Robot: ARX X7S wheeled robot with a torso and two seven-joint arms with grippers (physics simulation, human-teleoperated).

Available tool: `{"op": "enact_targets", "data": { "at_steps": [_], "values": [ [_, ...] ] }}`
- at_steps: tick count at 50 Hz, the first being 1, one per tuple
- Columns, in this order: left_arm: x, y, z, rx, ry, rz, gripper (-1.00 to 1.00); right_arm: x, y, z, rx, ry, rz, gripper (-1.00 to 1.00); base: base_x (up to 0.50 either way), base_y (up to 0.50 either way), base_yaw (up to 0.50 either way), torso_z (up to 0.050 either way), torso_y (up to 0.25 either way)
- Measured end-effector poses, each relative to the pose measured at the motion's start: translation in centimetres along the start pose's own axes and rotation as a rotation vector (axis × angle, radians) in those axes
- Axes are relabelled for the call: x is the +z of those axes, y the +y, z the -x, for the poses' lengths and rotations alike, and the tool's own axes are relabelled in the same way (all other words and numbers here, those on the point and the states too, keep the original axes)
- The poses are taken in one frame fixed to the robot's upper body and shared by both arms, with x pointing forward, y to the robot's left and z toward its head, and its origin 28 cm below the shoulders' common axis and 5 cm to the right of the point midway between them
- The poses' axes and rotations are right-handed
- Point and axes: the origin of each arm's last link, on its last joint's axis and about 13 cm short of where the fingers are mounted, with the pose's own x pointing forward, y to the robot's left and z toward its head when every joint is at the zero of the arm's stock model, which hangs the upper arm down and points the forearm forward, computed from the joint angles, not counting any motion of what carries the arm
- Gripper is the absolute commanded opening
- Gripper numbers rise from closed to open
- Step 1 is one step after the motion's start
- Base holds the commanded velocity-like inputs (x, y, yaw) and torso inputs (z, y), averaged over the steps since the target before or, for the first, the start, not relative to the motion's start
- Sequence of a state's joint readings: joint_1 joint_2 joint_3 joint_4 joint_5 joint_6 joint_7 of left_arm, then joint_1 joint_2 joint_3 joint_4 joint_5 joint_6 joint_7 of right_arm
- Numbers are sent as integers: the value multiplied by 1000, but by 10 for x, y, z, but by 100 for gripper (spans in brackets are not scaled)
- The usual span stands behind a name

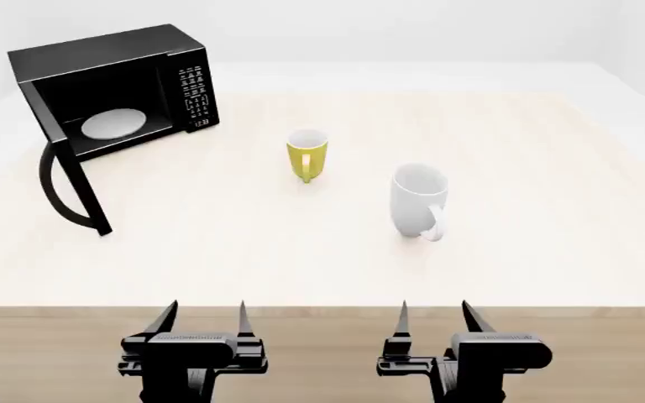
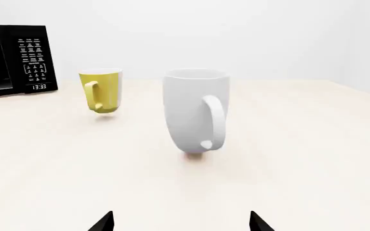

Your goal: Close the microwave.

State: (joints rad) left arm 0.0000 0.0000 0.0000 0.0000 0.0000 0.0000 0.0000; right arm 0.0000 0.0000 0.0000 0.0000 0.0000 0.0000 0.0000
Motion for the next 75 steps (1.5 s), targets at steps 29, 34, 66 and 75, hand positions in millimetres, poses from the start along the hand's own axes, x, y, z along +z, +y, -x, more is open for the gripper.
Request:
{"op": "enact_targets", "data": {
  "at_steps": [29, 34, 66, 75],
  "values": [
    [10, 3, 7, -5, 10, -15, 100, -3, 1, 1, 2, 4, -23, 100, 0, 0, 0, 0, 0],
    [16, 3, 10, -8, 10, -20, 100, -3, 2, 3, 2, 2, -26, 100, 0, 0, 0, 0, 0],
    [45, 5, 29, -15, -26, -52, 100, 54, -3, 34, 22, -57, -31, 100, 0, 0, 0, 0, 0],
    [49, 4, 32, -18, -38, -53, 100, 61, -5, 41, 30, -70, -36, 100, 0, 278, 0, 0, 0]
  ]
}}
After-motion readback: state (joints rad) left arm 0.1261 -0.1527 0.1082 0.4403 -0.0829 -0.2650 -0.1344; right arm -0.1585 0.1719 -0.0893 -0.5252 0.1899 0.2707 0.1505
